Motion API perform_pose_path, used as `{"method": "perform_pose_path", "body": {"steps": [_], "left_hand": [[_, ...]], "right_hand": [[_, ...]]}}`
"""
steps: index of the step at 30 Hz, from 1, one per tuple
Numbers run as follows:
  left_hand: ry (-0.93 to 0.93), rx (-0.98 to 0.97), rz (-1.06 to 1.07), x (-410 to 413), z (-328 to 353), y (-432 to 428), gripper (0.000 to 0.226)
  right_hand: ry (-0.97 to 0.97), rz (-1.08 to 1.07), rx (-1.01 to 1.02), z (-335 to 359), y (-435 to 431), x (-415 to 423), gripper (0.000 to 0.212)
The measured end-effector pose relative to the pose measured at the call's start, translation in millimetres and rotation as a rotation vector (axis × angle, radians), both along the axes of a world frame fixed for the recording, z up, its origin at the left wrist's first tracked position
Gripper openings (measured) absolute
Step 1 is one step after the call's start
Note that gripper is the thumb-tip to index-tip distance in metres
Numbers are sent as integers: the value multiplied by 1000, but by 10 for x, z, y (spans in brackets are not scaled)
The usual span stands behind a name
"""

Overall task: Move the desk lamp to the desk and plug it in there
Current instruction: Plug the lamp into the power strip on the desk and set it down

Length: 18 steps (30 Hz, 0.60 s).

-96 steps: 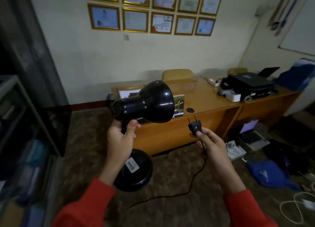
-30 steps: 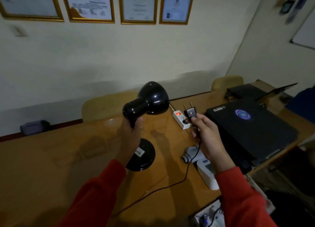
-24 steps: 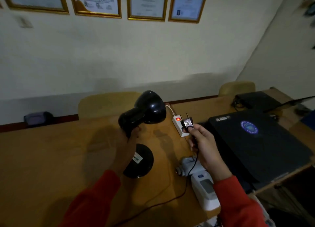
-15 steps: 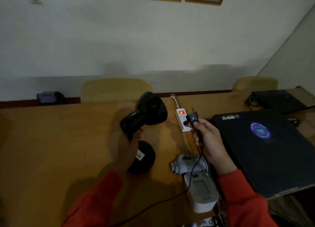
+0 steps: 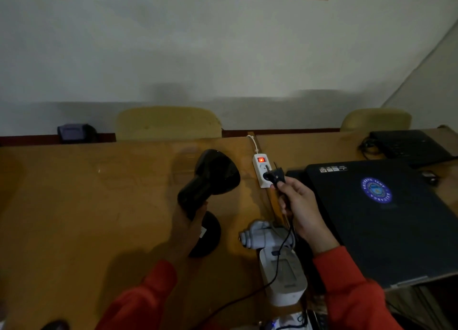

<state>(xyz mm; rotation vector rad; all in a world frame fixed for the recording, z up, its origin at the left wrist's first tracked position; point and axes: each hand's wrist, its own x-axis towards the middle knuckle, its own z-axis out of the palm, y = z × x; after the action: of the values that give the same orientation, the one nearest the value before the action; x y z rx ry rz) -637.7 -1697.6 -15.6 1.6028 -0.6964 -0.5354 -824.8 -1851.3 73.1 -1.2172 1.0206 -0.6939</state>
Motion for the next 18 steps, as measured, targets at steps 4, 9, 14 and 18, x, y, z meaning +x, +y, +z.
{"method": "perform_pose_path", "body": {"steps": [4, 9, 14, 18], "left_hand": [[-8, 106, -57, 55, 71, 11, 37], [-89, 193, -177, 126, 180, 187, 55], [-158, 407, -33, -101, 54, 509, 69], [-198, 517, 173, -511, -74, 698, 48]], "right_hand": [[15, -8, -1, 5, 4, -6, 21], [-8, -22, -21, 1, -11, 31, 21], [-10, -39, -88, -17, -104, 33, 20], [-3, -19, -98, -11, -235, 8, 24]]}}
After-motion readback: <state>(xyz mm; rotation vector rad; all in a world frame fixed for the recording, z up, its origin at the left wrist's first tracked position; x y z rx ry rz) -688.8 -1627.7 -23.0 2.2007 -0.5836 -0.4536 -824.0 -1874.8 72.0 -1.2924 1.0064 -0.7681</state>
